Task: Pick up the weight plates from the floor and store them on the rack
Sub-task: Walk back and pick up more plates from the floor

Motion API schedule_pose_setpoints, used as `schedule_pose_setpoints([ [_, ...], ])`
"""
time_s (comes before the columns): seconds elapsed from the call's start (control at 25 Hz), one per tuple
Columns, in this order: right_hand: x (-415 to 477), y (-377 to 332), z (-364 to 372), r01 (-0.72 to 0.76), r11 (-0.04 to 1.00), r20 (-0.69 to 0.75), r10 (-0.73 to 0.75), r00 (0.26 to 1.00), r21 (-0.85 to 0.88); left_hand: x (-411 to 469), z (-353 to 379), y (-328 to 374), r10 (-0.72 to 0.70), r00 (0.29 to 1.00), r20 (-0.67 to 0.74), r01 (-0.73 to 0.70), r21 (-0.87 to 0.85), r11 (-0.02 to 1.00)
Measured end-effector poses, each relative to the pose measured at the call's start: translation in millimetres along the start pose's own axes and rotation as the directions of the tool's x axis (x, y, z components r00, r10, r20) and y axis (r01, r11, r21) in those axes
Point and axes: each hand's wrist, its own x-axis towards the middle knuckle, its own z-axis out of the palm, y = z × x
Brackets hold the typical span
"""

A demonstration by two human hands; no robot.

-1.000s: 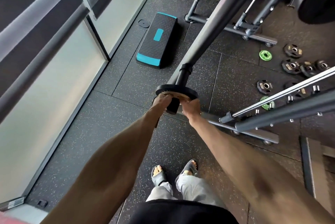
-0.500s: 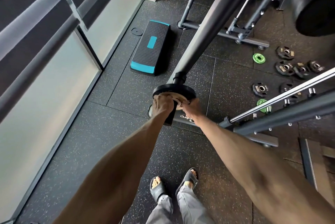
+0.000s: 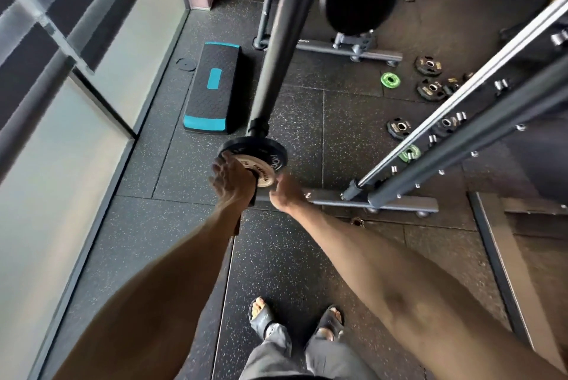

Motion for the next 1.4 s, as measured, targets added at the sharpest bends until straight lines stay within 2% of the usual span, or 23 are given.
schedule_pose_setpoints([
  [0.08,-15.8,19.7,-12.9,0.01,0.998,0.038,-0.008,0.999,-0.07,-17.1,-5.0,17.6,0.056,0.998,0.02,-0.056,0.037,0.998],
  [0.16,-28.4,40.8,-30.9,0.041,0.99,0.066,-0.032,0.997,-0.134,-35.5,-3.3,43.7,0.088,0.992,0.094,-0.094,0.068,0.993],
  [0.28,-45.0,78.0,-62.3,0.082,0.984,0.046,-0.075,0.996,-0.156,-69.5,15.4,90.1,0.198,0.956,0.218,-0.228,0.123,0.966],
  [0.4,-71.9,142.5,-106.6,0.086,0.993,0.0,-0.086,0.996,-0.076,-123.7,62.5,148.6,0.3,0.856,0.421,-0.387,0.139,0.911],
  [0.52,-106.7,250.7,-160.1,0.055,0.998,-0.054,-0.056,0.997,-0.024,-202.1,125.7,217.8,0.314,0.755,0.576,-0.469,0.139,0.872],
  [0.6,-151.1,314.7,-203.7,0.034,0.999,-0.089,-0.037,0.995,-0.031,-256.9,172.3,263.9,0.353,0.661,0.662,-0.578,0.15,0.802],
  [0.72,-215.7,414.7,-262.3,-0.07,0.997,-0.157,0.068,0.985,-0.007,-339.0,239.1,338.5,0.426,0.547,0.72,-0.698,0.112,0.707],
  [0.88,-254.8,540.5,-319.5,-0.216,0.967,-0.258,0.245,0.934,0.138,-430.7,313.4,433.5,0.474,0.415,0.777,-0.825,0.101,0.556],
  [1.0,-267.5,614.7,-359.1,-0.259,0.953,-0.284,0.296,0.912,0.159,-476.6,360.1,488.4,0.441,0.334,0.833,-0.863,0.083,0.499],
  [1.16,-241.6,721.3,-403.4,-0.359,0.905,-0.235,0.408,0.882,0.227,-494.9,433.4,563.7,0.314,0.25,0.916,-0.875,0.075,0.479],
  [1.28,-203.5,797.6,-445.8,-0.421,0.888,-0.136,0.447,0.884,0.185,-489.7,484.2,627.1,0.286,0.247,0.926,-0.839,0.057,0.541],
  [1.4,-158.9,854.7,-499.1,-0.421,0.897,-0.132,0.438,0.889,0.136,-474.5,522.2,688.3,0.277,0.282,0.919,-0.788,0.057,0.613],
])
